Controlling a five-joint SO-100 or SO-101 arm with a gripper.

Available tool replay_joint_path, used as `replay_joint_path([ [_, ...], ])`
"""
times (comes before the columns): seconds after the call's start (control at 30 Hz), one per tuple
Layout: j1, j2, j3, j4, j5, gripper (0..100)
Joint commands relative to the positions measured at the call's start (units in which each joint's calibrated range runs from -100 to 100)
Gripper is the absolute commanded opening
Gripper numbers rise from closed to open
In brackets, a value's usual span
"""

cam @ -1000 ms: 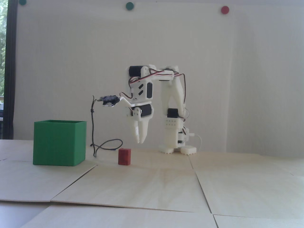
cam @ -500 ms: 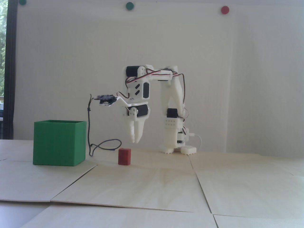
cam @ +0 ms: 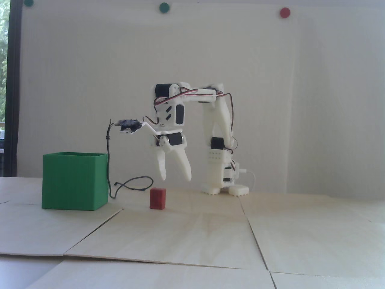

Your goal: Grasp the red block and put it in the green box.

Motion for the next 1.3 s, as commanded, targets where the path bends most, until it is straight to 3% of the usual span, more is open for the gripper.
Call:
replay_joint_path([
  [0.0, 1.7, -1.0, -3.5, -2.6, -0.1, 40],
  [0.37, 6.8, 9.7, -4.2, -16.7, 0.3, 40],
  [0.7, 6.1, 10.2, -4.2, -16.4, 0.5, 40],
  [0.87, 5.3, 9.9, -4.8, -16.3, 4.2, 40],
  [1.07, 4.6, 8.9, -12.0, -10.0, 7.9, 40],
  [1.27, 2.5, 9.0, -21.0, -0.6, 8.1, 40],
])
